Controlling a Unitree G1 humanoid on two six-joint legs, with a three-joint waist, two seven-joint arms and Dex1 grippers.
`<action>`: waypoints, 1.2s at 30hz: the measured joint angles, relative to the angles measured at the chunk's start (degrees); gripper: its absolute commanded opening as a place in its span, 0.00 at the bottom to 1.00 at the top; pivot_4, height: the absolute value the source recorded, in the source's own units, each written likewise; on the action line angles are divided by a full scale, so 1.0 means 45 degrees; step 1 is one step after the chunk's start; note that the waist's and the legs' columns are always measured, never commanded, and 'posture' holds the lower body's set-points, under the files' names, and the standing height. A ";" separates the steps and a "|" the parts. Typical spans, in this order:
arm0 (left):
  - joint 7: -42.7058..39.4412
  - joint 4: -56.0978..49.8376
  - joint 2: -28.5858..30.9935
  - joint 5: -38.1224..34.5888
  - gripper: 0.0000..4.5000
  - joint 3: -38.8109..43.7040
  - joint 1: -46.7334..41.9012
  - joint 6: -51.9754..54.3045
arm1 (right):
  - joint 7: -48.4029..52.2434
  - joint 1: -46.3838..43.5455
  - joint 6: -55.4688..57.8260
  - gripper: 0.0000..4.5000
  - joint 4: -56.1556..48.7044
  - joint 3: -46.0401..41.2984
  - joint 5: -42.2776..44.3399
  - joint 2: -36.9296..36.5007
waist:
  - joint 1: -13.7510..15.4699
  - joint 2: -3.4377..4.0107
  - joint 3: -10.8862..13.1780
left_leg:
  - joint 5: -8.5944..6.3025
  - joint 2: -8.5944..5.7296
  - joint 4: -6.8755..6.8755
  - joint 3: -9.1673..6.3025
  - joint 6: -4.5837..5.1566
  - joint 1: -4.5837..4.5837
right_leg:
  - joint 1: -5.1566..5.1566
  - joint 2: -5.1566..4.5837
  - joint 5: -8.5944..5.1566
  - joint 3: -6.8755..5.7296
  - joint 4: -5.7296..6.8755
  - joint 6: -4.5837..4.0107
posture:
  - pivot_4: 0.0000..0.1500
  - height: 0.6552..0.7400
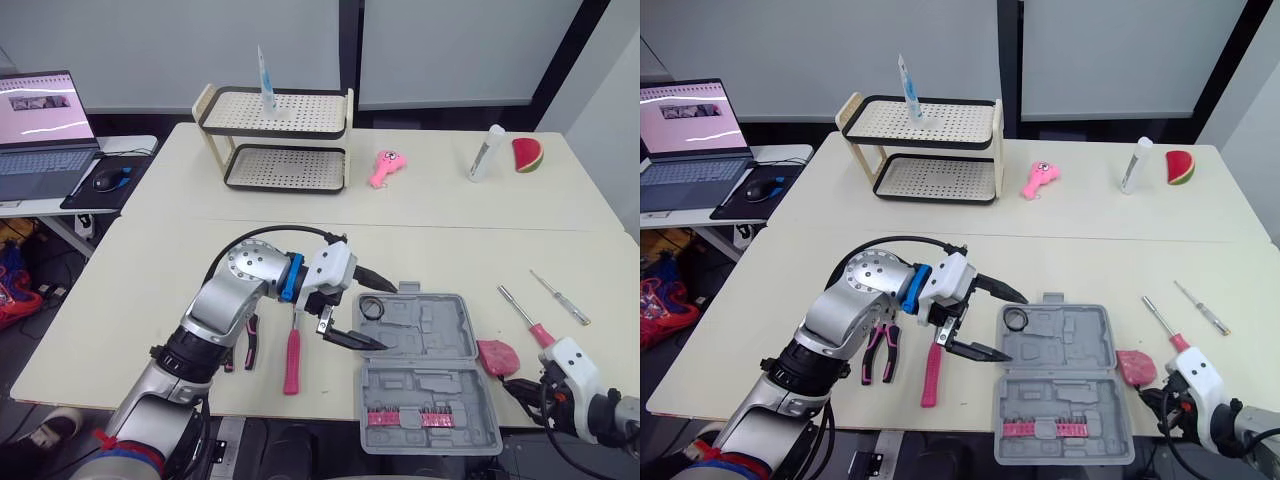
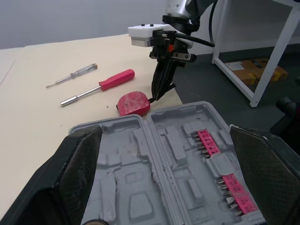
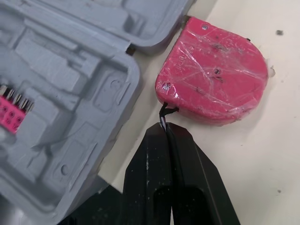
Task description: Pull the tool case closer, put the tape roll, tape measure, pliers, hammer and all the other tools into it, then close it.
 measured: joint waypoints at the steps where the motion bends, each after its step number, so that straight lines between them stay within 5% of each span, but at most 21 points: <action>1: -0.0027 -0.0095 0.0006 -0.0007 1.00 -0.0025 0.0045 0.0023 | 0.0006 0.0108 -0.0011 0.00 0.0000 -0.0049 -0.0001 -0.0016 | 0.0001 0.0000 0.0000 | 0.0000 -0.0001 0.0000 0.0001 0.0000 0.0000 | 0.0000 -0.0001 0.0000 0.0003 -0.0002 0.0000 | 1.00 1.00; 12: -0.0026 -0.0731 0.0121 -0.0082 1.00 -0.0182 0.0489 0.0444 | 0.0226 0.1080 -0.0096 0.00 -0.0071 -0.0166 -0.0057 -0.0110 | -0.0006 0.0002 -0.0001 | -0.0001 0.0000 -0.0005 -0.0004 0.0002 0.0022 | 0.0023 -0.0001 0.0000 0.0001 -0.0008 0.0000 | 1.00 1.00; 18: -0.0020 -0.0735 0.0116 -0.0079 1.00 -0.0197 0.0499 0.0432 | 0.0755 0.0913 0.0635 0.27 -0.1024 -0.0627 0.0919 -0.0455 | -0.0002 0.0005 0.0001 | -0.0001 -0.0001 -0.0004 -0.0004 0.0002 0.0021 | 0.0027 -0.0001 0.0000 0.0001 -0.0009 0.0000 | 1.00 1.00; 22: -0.0012 -0.0742 0.0110 -0.0065 1.00 -0.0215 0.0551 0.0326 | 0.2793 0.1031 0.0567 0.45 -0.1236 -0.1900 0.1280 -0.2718 | 0.0005 -0.0005 0.0010 | -0.0033 0.0000 -0.0003 -0.0009 0.0058 0.0036 | 0.0052 0.0004 0.0000 -0.0010 -0.0023 0.0000 | 1.00 1.00; 26: 0.0096 -0.1109 0.0016 -0.0147 1.00 -0.0279 0.0711 0.0156 | 0.4865 0.0476 -0.2883 0.66 -0.0039 -0.1689 -0.0314 -0.4669 | 0.0001 -0.0024 0.0021 | -0.0035 0.0001 -0.0003 -0.0006 0.0061 0.0042 | 0.0063 0.0003 -0.0001 -0.0013 -0.0036 0.0001 | 1.00 1.00; 31: 0.0244 -0.1318 -0.0017 -0.0224 1.00 -0.0396 0.0972 0.0087 | 0.6144 -0.2245 -1.0396 0.97 0.4057 0.1347 -0.3132 -0.4678 | -0.0031 -0.0042 0.0034 | -0.0012 0.0002 0.0001 0.0008 0.0022 0.0048 | 0.0075 -0.0005 -0.0002 -0.0020 -0.0054 0.0003 | 1.00 1.00; 36: 0.0439 -0.1553 0.0083 -0.0194 1.00 -0.0540 0.1381 -0.0127 | 0.6481 -0.4372 -1.4660 0.99 0.7731 0.3405 -0.4245 -0.3607 | -0.0034 -0.0029 0.0039 | -0.0011 0.0006 0.0006 0.0048 0.0019 0.0040 | 0.0075 -0.0015 0.0000 -0.0016 -0.0056 0.0007 | 1.00 1.00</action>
